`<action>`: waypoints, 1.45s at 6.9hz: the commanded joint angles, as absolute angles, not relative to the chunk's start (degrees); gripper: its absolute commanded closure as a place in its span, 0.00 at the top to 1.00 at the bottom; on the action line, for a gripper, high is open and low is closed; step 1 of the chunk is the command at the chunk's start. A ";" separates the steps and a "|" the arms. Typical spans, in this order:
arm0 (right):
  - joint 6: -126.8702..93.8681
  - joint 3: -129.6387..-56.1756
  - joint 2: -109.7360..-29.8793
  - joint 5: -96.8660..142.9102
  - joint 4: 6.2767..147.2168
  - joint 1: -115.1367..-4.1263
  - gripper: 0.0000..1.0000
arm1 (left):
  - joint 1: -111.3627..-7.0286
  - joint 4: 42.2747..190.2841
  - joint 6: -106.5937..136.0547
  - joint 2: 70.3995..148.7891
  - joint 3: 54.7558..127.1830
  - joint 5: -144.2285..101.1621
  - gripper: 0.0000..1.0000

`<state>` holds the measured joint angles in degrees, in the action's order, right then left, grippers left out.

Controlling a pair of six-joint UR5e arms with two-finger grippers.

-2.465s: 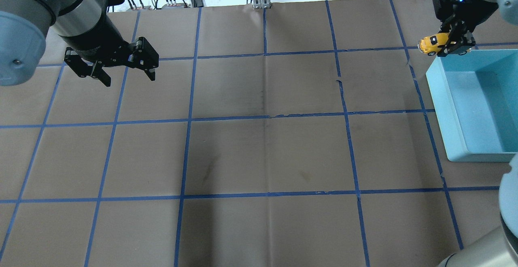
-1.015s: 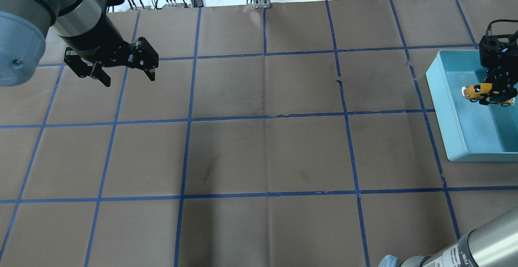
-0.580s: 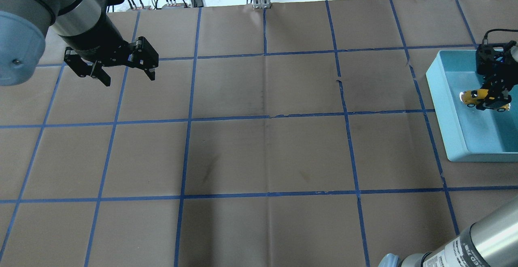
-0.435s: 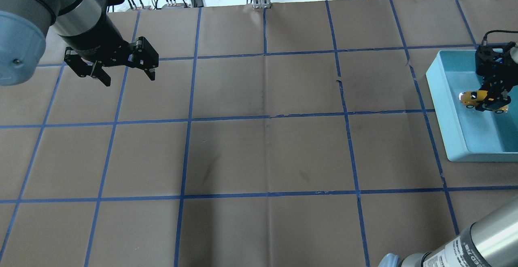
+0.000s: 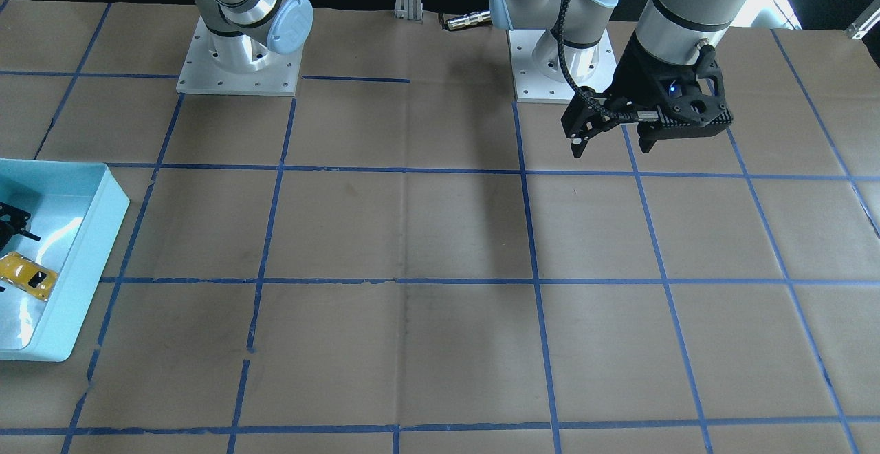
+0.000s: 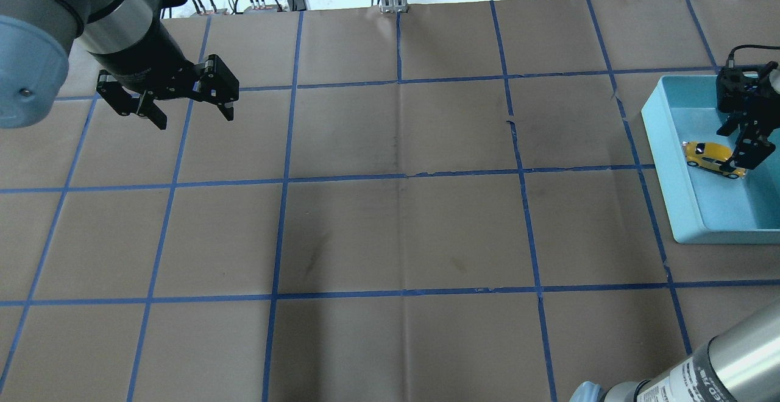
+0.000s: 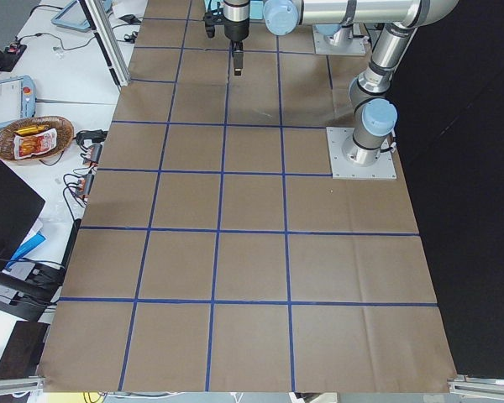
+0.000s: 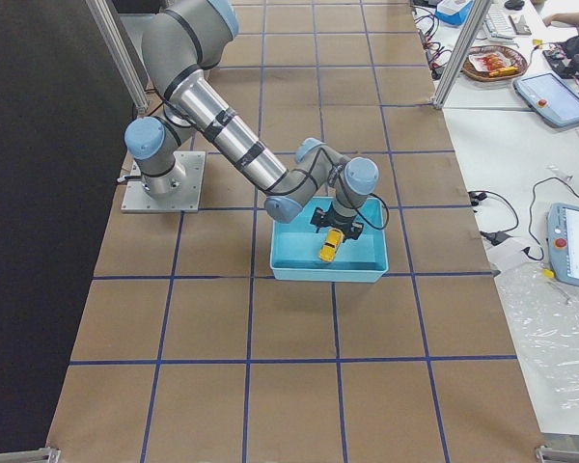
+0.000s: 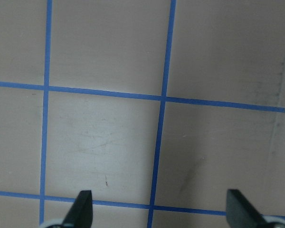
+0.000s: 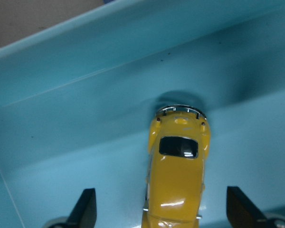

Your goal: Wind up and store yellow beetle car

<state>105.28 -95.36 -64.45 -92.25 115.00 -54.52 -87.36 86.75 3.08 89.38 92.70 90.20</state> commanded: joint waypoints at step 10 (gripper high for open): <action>58.54 -88.86 -87.53 -75.23 97.56 -72.92 0.99 | -87.45 90.08 3.95 84.74 93.16 90.97 1.00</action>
